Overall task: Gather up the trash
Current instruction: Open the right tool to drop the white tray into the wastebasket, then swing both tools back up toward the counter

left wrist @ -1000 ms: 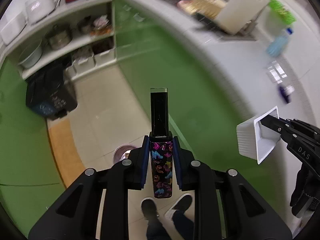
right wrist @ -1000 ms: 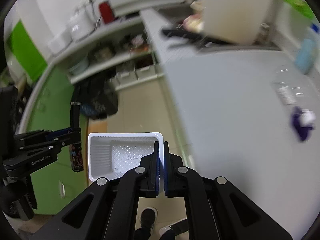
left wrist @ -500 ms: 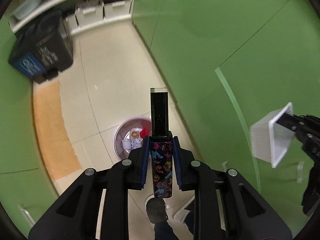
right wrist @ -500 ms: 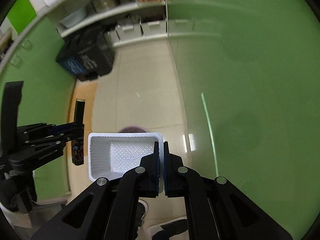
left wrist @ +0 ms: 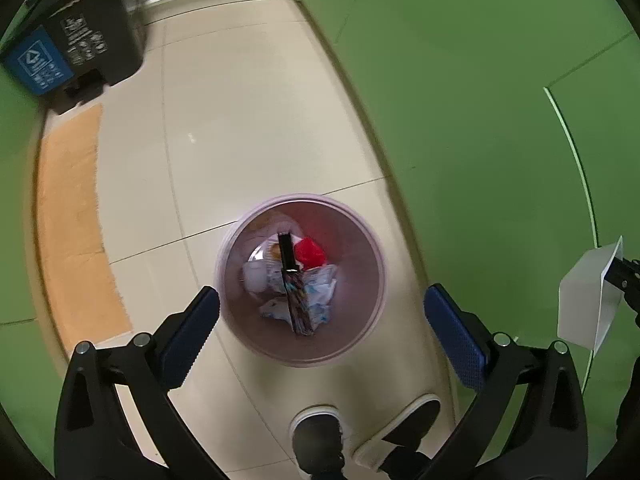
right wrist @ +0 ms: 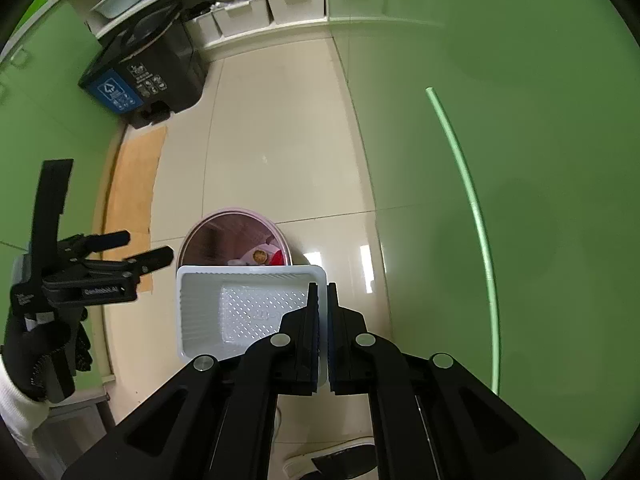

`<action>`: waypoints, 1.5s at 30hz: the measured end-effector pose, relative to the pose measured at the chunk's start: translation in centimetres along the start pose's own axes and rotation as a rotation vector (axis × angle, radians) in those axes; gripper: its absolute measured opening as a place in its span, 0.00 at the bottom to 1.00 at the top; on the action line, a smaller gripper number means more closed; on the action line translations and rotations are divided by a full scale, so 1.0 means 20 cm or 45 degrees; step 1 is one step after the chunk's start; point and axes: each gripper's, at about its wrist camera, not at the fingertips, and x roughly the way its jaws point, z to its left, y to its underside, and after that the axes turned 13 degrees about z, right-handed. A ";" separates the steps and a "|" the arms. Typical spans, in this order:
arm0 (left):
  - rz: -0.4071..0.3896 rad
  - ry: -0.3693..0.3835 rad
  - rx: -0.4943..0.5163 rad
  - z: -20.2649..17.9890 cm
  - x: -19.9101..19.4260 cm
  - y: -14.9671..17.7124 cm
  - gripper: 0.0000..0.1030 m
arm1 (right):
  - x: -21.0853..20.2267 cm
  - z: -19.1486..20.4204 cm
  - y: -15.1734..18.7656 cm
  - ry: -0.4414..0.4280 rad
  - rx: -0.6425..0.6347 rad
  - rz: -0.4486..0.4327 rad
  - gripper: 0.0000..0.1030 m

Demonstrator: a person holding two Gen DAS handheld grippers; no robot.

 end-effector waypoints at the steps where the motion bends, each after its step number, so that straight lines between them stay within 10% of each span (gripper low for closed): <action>1: 0.003 -0.011 -0.011 0.02 -0.01 0.00 0.97 | 0.00 0.02 -0.01 -0.004 -0.009 0.004 0.03; 23: -0.123 -0.059 -0.199 0.48 -0.47 0.28 0.97 | 0.46 0.63 -0.27 -0.052 -0.319 0.108 0.03; 25: -0.130 -0.064 -0.210 0.52 -0.46 0.32 0.97 | 0.50 0.64 -0.29 -0.045 -0.323 0.108 0.10; 27: -0.136 -0.061 -0.226 0.55 -0.46 0.35 0.97 | 0.53 0.65 -0.29 -0.025 -0.321 0.090 0.66; 29: -0.148 -0.057 -0.236 0.56 -0.46 0.37 0.97 | 0.51 0.65 -0.28 -0.013 -0.327 0.040 0.86; 36: -0.162 -0.048 -0.229 0.50 -0.52 0.39 0.97 | 0.41 0.62 -0.23 -0.014 -0.297 0.061 0.89; 45: -0.198 -0.086 -0.143 0.18 -0.97 0.41 0.97 | -0.29 0.52 -0.06 -0.069 -0.206 0.001 0.94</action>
